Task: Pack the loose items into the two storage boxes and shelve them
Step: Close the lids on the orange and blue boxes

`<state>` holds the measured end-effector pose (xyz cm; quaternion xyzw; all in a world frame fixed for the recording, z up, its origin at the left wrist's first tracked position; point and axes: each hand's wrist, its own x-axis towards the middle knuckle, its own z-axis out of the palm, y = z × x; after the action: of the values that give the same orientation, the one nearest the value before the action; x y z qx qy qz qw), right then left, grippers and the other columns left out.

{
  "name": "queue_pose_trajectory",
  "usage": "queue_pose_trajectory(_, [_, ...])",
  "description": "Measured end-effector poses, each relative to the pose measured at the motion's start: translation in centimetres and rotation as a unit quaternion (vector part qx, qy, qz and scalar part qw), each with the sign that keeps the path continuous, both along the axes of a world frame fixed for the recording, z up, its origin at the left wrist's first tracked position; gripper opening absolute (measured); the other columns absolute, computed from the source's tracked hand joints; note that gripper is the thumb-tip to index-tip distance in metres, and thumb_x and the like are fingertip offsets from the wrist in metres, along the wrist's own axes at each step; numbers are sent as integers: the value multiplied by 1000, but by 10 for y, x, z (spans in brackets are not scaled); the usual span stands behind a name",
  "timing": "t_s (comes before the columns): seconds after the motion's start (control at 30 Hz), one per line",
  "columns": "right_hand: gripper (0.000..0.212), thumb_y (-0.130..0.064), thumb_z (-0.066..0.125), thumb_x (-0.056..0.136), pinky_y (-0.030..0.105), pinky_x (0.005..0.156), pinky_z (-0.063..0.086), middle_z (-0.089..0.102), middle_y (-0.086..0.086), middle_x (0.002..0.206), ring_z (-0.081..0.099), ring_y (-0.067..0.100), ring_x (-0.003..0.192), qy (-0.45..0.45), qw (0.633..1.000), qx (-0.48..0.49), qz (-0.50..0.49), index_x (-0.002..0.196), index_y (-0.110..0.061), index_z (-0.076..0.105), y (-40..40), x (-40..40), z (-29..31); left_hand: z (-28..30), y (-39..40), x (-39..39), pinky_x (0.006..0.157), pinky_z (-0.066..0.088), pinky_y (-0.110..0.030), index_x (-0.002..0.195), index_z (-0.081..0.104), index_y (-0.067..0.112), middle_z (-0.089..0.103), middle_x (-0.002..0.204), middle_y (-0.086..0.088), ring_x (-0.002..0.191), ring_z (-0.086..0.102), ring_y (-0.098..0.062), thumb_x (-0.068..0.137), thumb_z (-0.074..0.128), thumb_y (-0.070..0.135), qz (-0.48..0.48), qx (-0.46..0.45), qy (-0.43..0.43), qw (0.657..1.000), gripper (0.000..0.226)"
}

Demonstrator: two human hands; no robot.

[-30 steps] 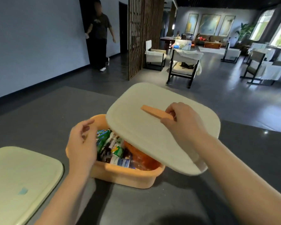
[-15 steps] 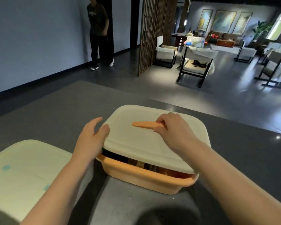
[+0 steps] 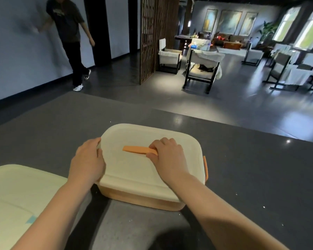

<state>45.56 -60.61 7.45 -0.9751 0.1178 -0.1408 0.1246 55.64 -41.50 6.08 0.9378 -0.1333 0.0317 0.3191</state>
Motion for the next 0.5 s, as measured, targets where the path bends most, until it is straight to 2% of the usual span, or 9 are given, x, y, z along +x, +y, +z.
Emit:
queue_pose_trajectory(0.1, [33, -40, 50, 95, 30, 90, 31, 55, -9, 124, 44, 16, 112, -26, 999, 27, 6, 125, -31, 56, -6, -15, -2, 3, -15, -12, 105, 33, -45, 136, 47, 16, 46, 143, -4, 130, 41, -28, 94, 43, 12, -35, 25, -84, 996, 42])
queue_pose_trajectory(0.23, [38, -41, 54, 92, 29, 101, 23, 50, -11, 132, 38, 12, 125, -89, 989, 23, -113, 128, -31, 53, -34, -55, -12, 9, -67, -41, 113, 29, -37, 137, 46, 23, 43, 146, 4, 135, 37, -17, 96, 46, 29, -147, -3, -78, 986, 42])
queue_pose_trajectory(0.3, [56, -51, 58, 86, 33, 106, 24, 43, -10, 139, 32, 14, 131, -95, 973, 69, -196, 136, -30, 43, -48, -70, -18, 9, -92, -53, 116, 20, -33, 140, 42, 25, 35, 151, 6, 140, 29, -15, 96, 44, 34, -199, 13, -87, 976, 45])
queue_pose_trajectory(0.37, [83, -60, 62, 79, 38, 111, 24, 34, -6, 149, 25, 17, 138, -77, 951, 166, -248, 146, -26, 28, -56, -77, -23, 6, -113, -63, 117, 12, -32, 144, 34, 30, 23, 156, 8, 144, 17, -14, 97, 38, 40, -245, 53, -93, 964, 48])
queue_pose_trajectory(0.43, [100, -59, 70, 73, 41, 113, 29, 31, -2, 153, 28, 20, 140, -73, 899, 335, -272, 150, -22, 18, -56, -79, -28, -1, -127, -70, 118, 3, -35, 148, 21, 36, 9, 159, 11, 146, 5, -12, 98, 25, 47, -282, 123, -96, 947, 51])
queue_pose_trajectory(0.5, [101, -55, 78, 66, 42, 105, 42, 49, 0, 141, 49, 20, 127, -92, 799, 530, -269, 146, -20, 28, -52, -83, -33, -8, -132, -71, 118, -2, -36, 148, 10, 40, 1, 159, 14, 146, -3, -9, 98, 15, 50, -293, 168, -89, 937, 51])
